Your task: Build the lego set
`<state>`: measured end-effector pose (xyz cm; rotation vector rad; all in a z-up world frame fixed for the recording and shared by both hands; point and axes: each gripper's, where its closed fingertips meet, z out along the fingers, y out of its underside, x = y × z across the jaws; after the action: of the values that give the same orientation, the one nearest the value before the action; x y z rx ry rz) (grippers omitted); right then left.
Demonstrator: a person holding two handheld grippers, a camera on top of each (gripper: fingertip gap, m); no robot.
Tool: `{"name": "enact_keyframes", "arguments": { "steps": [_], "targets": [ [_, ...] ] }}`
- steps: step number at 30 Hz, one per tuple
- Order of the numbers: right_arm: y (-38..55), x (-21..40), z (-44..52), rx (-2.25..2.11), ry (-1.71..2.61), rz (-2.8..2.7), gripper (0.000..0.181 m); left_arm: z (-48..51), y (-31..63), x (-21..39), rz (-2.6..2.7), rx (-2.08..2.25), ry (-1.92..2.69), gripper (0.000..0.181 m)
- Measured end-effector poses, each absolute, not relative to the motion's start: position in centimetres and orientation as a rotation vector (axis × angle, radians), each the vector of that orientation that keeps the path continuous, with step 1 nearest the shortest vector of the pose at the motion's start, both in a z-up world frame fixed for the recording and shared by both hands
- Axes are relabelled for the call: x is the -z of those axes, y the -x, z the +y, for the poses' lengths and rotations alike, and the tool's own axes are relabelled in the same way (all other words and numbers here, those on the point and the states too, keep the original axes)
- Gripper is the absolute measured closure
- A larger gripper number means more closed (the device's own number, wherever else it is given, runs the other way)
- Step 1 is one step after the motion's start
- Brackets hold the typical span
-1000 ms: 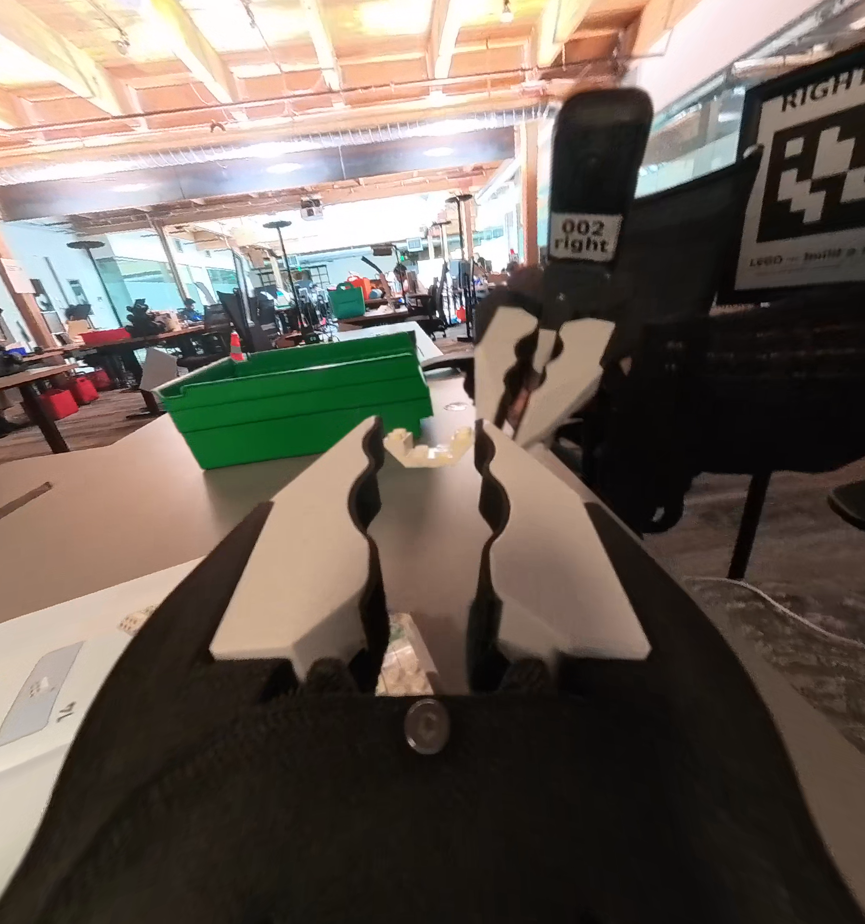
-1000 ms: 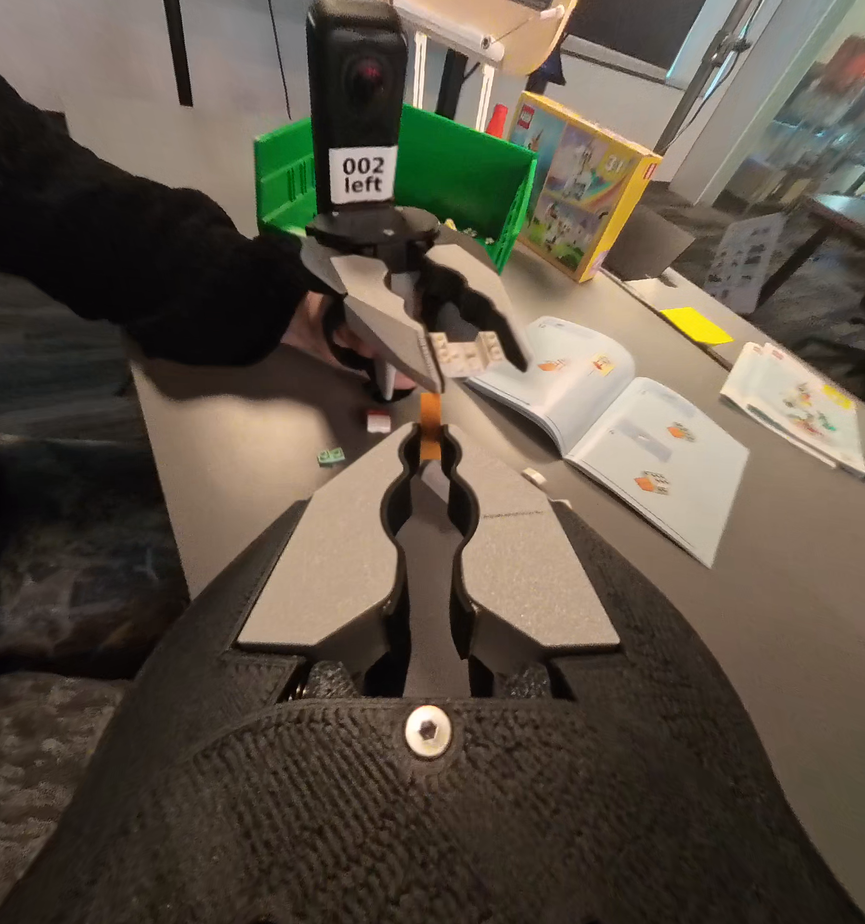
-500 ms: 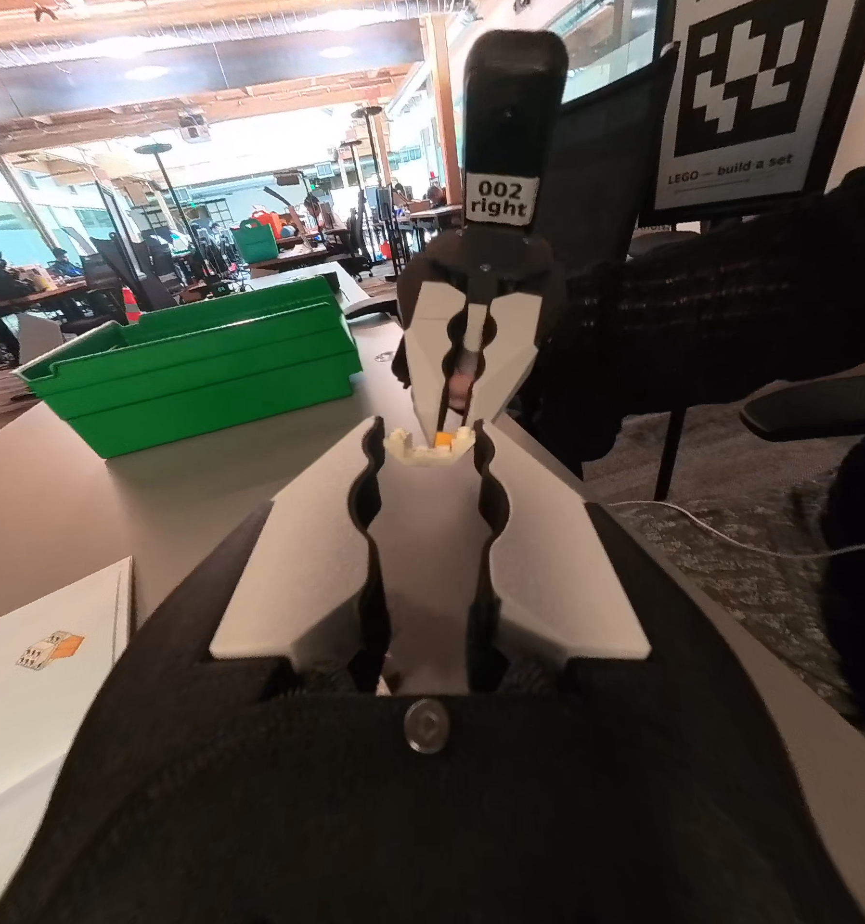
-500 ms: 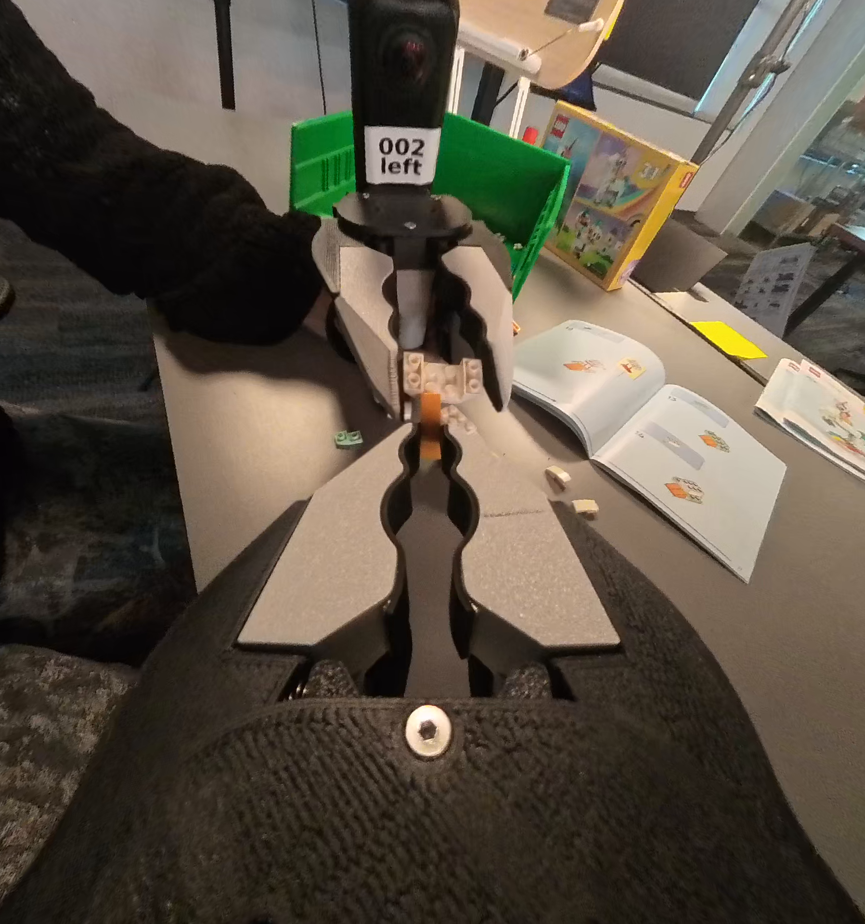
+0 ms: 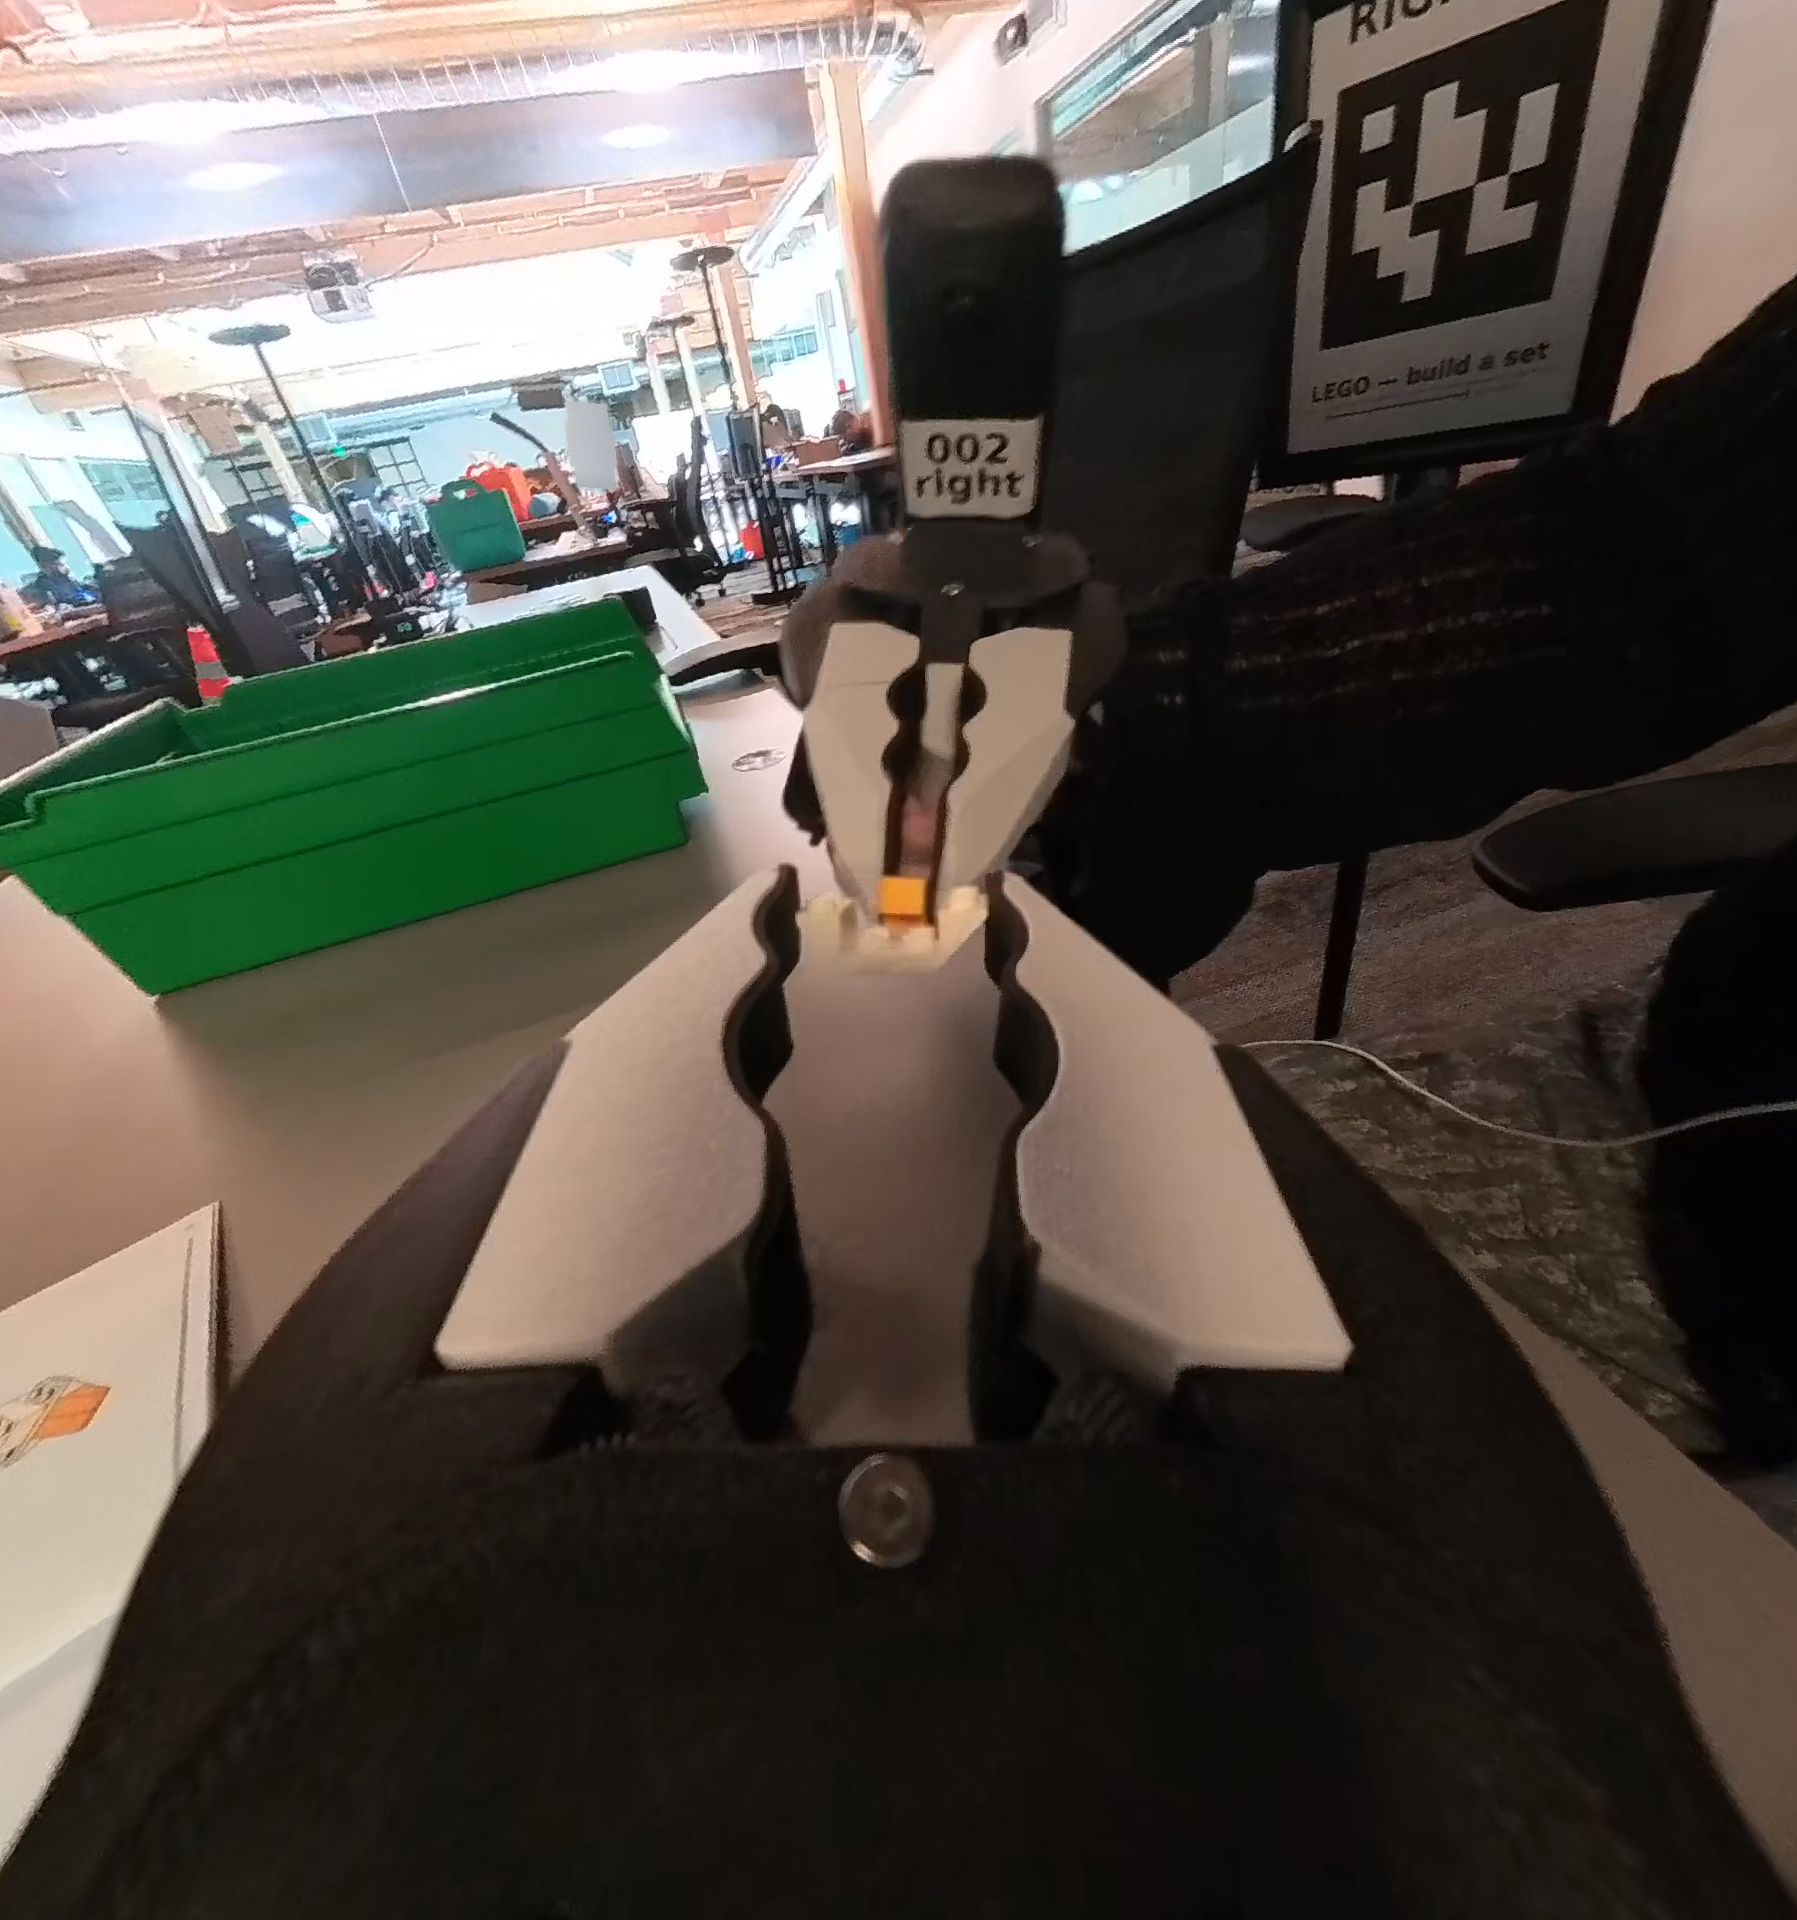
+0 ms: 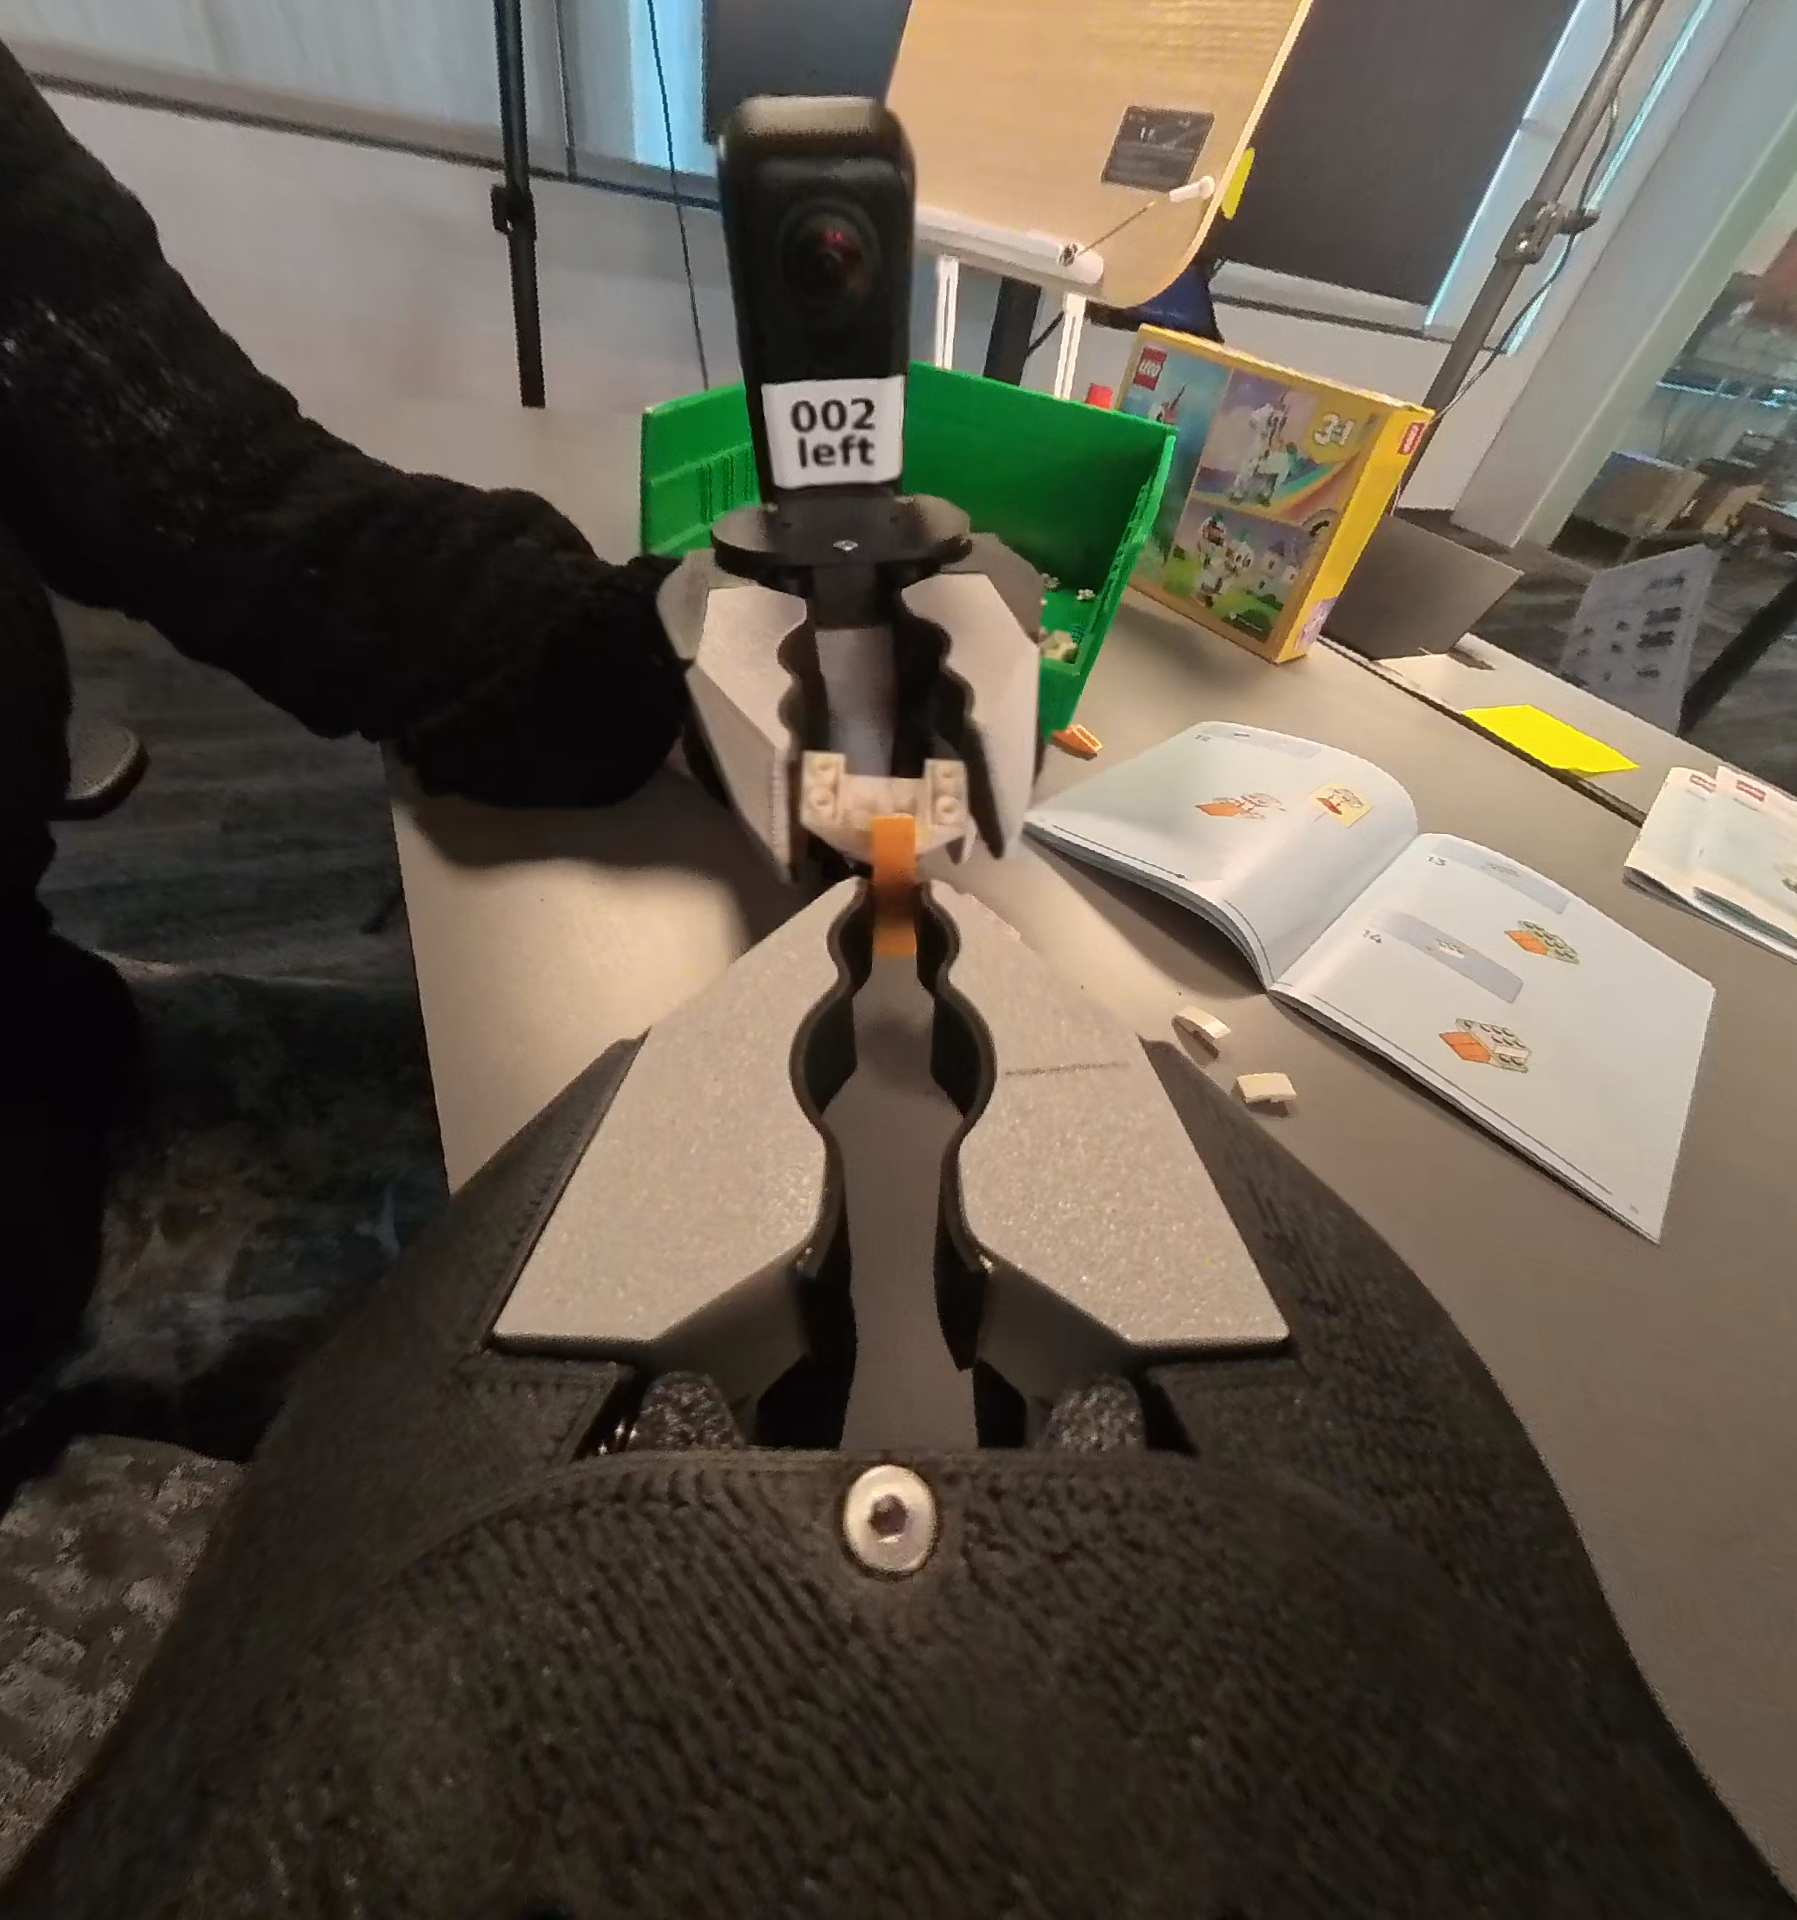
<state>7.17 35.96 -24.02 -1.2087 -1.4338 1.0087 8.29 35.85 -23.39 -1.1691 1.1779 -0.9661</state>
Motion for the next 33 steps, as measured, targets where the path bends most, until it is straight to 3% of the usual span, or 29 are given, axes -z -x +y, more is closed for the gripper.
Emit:
{"name": "enact_keyframes", "arguments": {
  "steps": [21, 33],
  "targets": [
    [-6.3, 24.5, 36.1, -0.858, 1.231, -1.458, 0.176, 35.6, -8.5, 23.5, 1.191, 0.963, 1.171, 0.146],
    [-6.8, 27.8, 37.0, -0.62, 1.36, -1.606, 0.175, 36.2, -9.0, 26.3, 1.349, 0.726, 1.245, 0.146]
  ]
}}
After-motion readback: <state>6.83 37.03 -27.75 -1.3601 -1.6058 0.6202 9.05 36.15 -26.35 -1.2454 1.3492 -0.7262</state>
